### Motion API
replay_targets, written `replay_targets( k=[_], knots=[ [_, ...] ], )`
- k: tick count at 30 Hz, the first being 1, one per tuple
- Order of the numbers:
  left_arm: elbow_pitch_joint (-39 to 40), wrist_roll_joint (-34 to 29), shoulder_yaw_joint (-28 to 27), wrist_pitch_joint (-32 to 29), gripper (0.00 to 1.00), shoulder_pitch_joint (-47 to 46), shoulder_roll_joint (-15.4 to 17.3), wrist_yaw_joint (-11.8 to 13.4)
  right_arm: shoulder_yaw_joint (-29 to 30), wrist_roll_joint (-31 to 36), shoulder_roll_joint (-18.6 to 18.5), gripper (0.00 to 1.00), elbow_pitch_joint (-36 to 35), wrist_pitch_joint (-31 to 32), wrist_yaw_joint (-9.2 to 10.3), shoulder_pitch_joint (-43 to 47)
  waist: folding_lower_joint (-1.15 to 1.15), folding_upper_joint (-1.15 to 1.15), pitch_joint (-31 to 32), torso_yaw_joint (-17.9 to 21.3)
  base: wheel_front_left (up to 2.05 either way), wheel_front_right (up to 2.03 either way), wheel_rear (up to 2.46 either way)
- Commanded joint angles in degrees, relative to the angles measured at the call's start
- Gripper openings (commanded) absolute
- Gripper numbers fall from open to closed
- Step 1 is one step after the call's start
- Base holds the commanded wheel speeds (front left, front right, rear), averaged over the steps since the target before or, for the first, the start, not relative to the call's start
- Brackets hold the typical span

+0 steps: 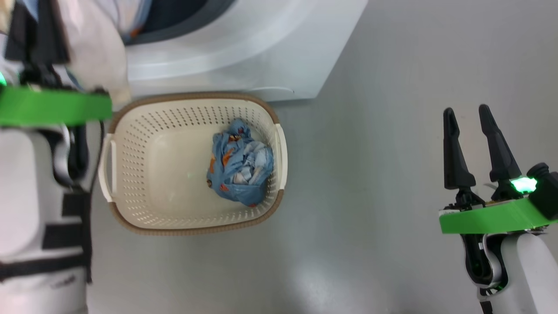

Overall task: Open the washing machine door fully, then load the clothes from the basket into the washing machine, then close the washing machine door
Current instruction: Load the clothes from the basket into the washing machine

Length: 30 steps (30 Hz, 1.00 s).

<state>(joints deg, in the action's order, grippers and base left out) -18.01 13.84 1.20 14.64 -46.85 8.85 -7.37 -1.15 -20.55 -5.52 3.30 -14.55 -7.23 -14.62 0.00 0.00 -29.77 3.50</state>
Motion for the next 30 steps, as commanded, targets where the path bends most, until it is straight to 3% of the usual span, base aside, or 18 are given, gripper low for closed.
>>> replay_targets(
  k=[1, 15, 20, 28, 30],
  knots=[
    [-0.73, -0.65, -1.33, 0.36, 0.00, -4.17, 2.72, -0.12, -1.37, 0.58, 0.16, 1.00, -1.58, -0.45, -0.25, -0.98, 0.00, 0.00, -2.95, 1.64, 0.00, 0.00, 0.00],
    [-20.24, -1.03, -1.89, 0.36, 0.00, -18.70, 6.80, -0.12, -4.31, -0.20, 2.12, 1.00, -1.47, -0.45, -0.25, -3.22, 0.00, 0.00, -6.23, 7.07, 0.00, 0.00, 0.00],
    [-20.24, 0.17, -2.90, 0.36, 0.00, -22.41, 8.97, -0.12, -5.20, -0.62, 2.44, 1.00, -1.27, -0.45, -0.25, -3.17, 0.00, 0.00, -6.65, 8.84, 0.00, 0.00, 0.00],
    [-12.94, -1.19, -3.71, 0.36, 0.00, -24.89, 11.83, -0.12, -5.99, -1.63, 2.62, 1.00, -1.93, -0.45, -0.25, -3.26, 0.00, 0.00, -8.02, 10.80, 0.00, 0.00, 0.00],
    [-11.66, -1.76, -3.51, 0.36, 0.07, -24.62, 12.19, -0.12, -6.06, -1.98, 2.62, 1.00, -2.04, -0.45, -0.25, -3.27, 0.00, 0.00, -8.30, 11.05, 0.00, 0.00, 0.00]
  ],
)
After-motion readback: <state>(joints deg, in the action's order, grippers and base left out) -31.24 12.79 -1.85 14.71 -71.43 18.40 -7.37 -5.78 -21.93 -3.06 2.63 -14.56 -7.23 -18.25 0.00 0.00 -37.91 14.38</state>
